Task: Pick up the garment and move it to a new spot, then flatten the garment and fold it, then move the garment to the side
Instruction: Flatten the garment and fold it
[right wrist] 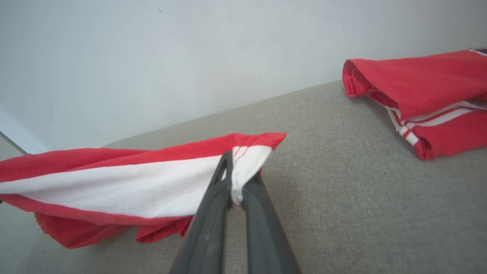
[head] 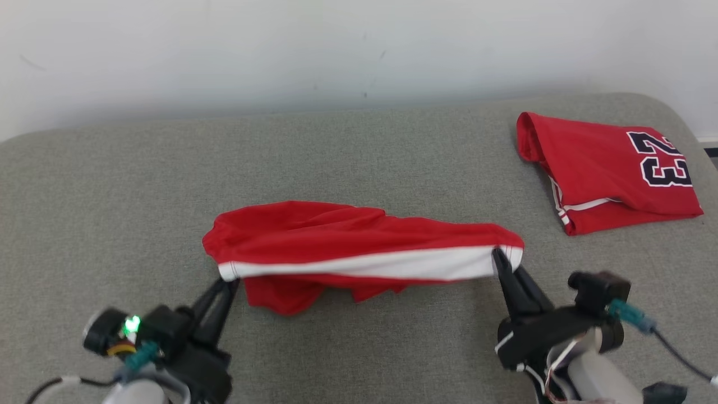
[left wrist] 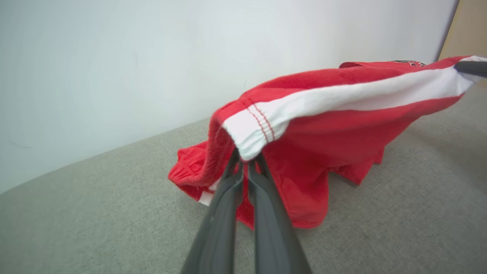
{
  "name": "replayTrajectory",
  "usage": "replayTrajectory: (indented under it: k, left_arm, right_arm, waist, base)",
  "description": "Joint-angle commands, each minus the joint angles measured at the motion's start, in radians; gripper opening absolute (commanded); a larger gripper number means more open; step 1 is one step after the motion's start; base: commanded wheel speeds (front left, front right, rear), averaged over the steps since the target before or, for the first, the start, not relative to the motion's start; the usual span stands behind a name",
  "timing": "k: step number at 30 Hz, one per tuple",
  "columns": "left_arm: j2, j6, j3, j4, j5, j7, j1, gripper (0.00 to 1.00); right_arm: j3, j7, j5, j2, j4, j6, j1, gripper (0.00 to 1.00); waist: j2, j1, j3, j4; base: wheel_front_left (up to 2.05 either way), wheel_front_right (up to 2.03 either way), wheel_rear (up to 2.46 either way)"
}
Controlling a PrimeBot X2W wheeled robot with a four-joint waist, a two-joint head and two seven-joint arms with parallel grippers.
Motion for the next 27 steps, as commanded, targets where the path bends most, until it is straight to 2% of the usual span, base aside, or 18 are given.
replayTrajectory:
  k: [1, 7, 13, 19, 25, 27]
  left_arm:
    - [0.027, -0.002, -0.001, -0.016, 0.001, 0.011, -0.040, 0.00]
    - [0.110, -0.006, -0.041, -0.060, -0.092, 0.098, -0.249, 0.00]
    - [0.230, -0.007, -0.172, 0.006, -0.206, 0.181, -0.572, 0.00]
    - [0.260, -0.007, -0.288, 0.125, -0.287, 0.202, -0.905, 0.00]
    - [0.223, -0.007, -0.360, 0.292, -0.331, 0.160, -1.215, 0.00]
    - [0.214, -0.007, -0.367, 0.310, -0.337, 0.154, -1.251, 0.00]
  right_arm:
    - [0.010, 0.016, 0.017, -0.020, -0.023, -0.001, -0.031, 0.00]
    - [0.050, 0.116, 0.141, -0.030, -0.074, -0.001, -0.232, 0.00]
    - [0.065, 0.191, 0.215, 0.001, 0.063, -0.001, -0.575, 0.00]
    - [0.031, 0.207, 0.297, 0.032, 0.256, 0.000, -0.922, 0.00]
    - [0.024, 0.149, 0.310, 0.059, 0.430, 0.000, -1.218, 0.00]
    - [0.027, 0.141, 0.309, 0.062, 0.452, 0.000, -1.252, 0.00]
  waist:
    - [-0.0001, 0.0001, 0.004, -0.002]
    - [-0.0001, 0.0001, 0.076, -0.014]
    - [-0.0001, 0.0001, 0.199, -0.020]
    - [-0.0001, 0.0001, 0.304, -0.013]
    - [-0.0001, 0.0001, 0.329, -0.006]
    - [-0.0001, 0.0001, 0.327, -0.007]
  base:
    - [0.00, 0.00, 0.00]
    - [0.00, 0.00, 0.00]
    - [0.00, 0.00, 0.00]
    - [0.00, 0.00, 0.00]
    - [0.00, 0.00, 0.00]
    - [0.00, 0.00, 0.00]
